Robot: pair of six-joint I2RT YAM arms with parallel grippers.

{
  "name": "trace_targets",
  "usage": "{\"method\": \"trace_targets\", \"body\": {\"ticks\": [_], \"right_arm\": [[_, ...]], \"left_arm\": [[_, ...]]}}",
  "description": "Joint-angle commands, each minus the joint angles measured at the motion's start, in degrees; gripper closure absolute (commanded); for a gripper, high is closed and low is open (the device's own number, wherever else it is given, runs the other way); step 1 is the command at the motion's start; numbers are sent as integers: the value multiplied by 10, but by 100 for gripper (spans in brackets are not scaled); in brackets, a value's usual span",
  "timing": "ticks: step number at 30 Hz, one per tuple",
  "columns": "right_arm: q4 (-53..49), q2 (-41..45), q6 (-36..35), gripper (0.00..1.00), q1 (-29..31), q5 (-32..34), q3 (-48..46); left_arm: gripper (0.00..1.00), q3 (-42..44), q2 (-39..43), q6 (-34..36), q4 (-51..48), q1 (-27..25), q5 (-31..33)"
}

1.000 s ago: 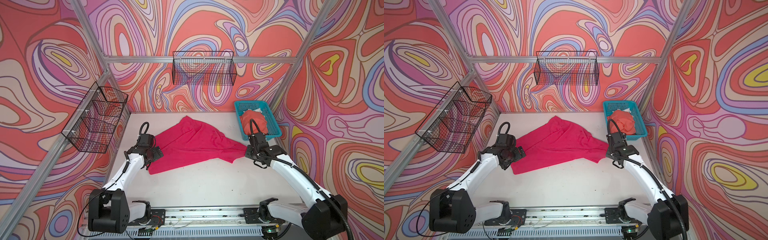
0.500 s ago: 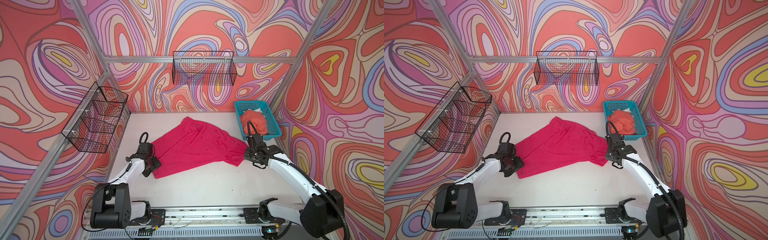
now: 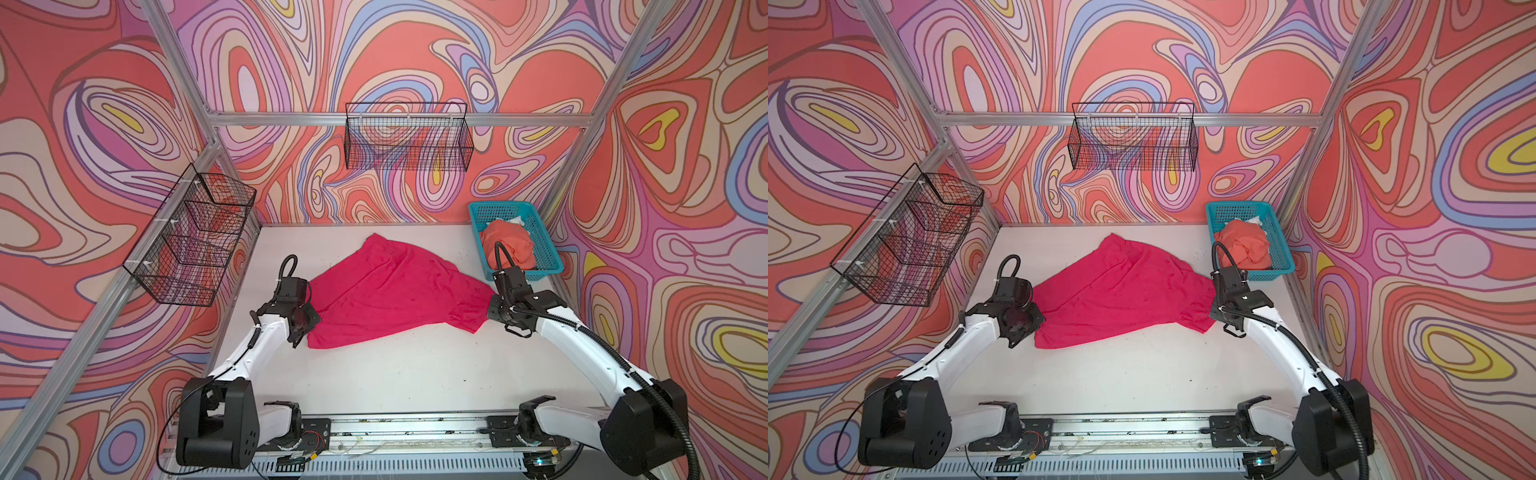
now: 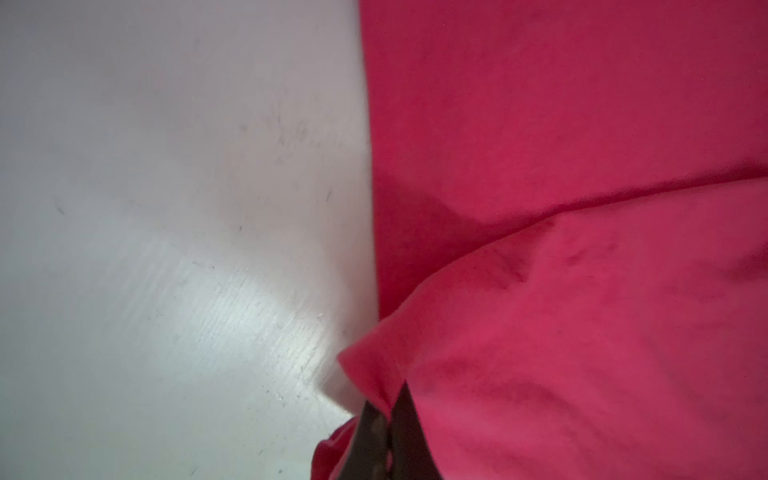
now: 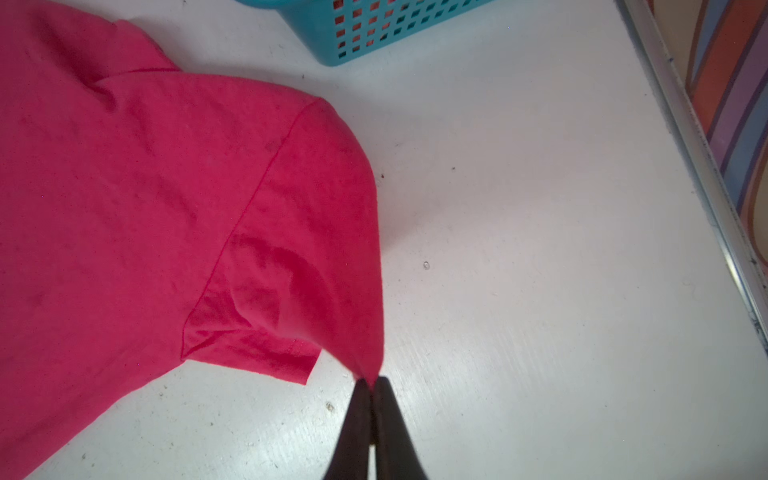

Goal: Fold and stack the t-shirts

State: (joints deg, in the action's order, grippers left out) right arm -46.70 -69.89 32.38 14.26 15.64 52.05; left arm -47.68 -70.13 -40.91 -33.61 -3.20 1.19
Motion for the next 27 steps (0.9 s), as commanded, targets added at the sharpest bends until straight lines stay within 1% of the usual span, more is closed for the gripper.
{"method": "trace_targets", "body": {"ticks": [1, 6, 10, 13, 15, 17, 19, 24, 25, 26, 27], "right_arm": [[1, 5, -3, 100, -2, 10, 12], [-23, 16, -10, 100, -3, 29, 39], [-70, 38, -12, 100, -2, 50, 70], [-106, 55, -11, 100, -3, 70, 95], [-123, 58, -17, 100, -3, 84, 113], [-122, 48, -28, 100, -5, 95, 126], [-105, 26, -44, 100, -9, 96, 134], [-40, -49, -75, 100, -12, 72, 143], [-31, -60, -79, 100, -12, 67, 143], [-21, -72, -82, 100, -12, 63, 145], [-12, -82, -86, 100, -12, 59, 144]], "left_arm": [[100, -58, 36, 21, -66, -6, 42], [100, -75, 106, 25, -126, -12, 41], [100, -109, 145, 22, -197, -42, 68], [100, -120, 162, 5, -229, -47, 50], [100, -119, 159, -4, -237, -47, 25], [100, -105, 140, 0, -212, -47, 8], [100, -101, 98, 10, -168, -47, 4], [100, -100, -67, 40, -28, -42, 26], [91, -104, -99, 49, -9, -40, 32], [66, -116, -137, 51, 0, -36, 40], [37, -124, -170, 56, 10, -30, 40]]}}
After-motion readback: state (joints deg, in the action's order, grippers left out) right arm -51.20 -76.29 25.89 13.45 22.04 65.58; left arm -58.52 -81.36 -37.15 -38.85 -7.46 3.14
